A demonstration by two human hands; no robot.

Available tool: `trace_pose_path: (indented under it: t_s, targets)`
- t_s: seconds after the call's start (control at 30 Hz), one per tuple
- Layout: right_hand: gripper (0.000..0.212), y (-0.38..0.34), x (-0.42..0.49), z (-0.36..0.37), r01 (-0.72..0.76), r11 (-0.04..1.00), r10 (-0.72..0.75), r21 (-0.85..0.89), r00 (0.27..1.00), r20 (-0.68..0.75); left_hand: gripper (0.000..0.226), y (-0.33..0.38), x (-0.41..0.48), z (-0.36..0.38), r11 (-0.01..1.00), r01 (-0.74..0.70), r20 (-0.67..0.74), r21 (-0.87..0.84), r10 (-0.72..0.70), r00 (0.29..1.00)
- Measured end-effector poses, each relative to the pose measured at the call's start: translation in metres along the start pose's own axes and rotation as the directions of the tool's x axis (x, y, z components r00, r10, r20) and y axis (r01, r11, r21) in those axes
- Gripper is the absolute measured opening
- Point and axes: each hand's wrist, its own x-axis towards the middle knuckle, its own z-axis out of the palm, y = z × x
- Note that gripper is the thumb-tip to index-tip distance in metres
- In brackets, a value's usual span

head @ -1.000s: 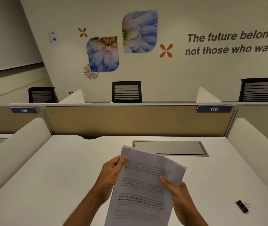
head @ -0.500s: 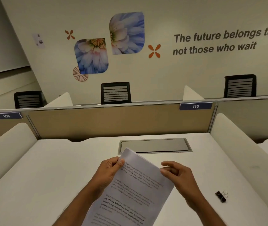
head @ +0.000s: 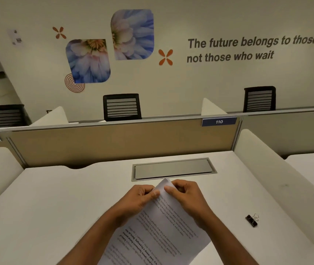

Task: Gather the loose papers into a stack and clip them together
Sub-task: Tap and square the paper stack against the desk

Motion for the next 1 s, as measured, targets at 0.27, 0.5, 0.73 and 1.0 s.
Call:
trace_pose_path:
  t_s: [0.27, 0.5, 0.73, 1.0]
  targets:
    - [0.029, 0.004, -0.011, 0.019, -0.067, 0.996, 0.076, 0.057, 0.982, -0.173, 0.037, -0.005, 0.008, -0.011, 0.999, 0.015, 0.155, 0.037, -0.021, 0.988]
    - [0.031, 0.015, -0.015, -0.006, -0.165, 0.971, 0.197, 0.173, 0.962, -0.188, 0.039, -0.002, 0.019, 0.006, 0.997, 0.030, 0.220, 0.074, -0.045, 0.975]
    - [0.034, 0.042, -0.010, -0.054, -0.190, 0.959, 0.220, 0.208, 0.967, -0.130, 0.035, 0.012, 0.049, 0.050, 0.995, 0.082, 0.208, 0.052, -0.091, 0.974]
    - [0.035, 0.124, -0.003, -0.169, -0.277, 0.939, 0.317, 0.204, 0.927, -0.199, 0.034, 0.029, 0.093, 0.107, 0.969, 0.220, 0.227, 0.114, -0.241, 0.944]
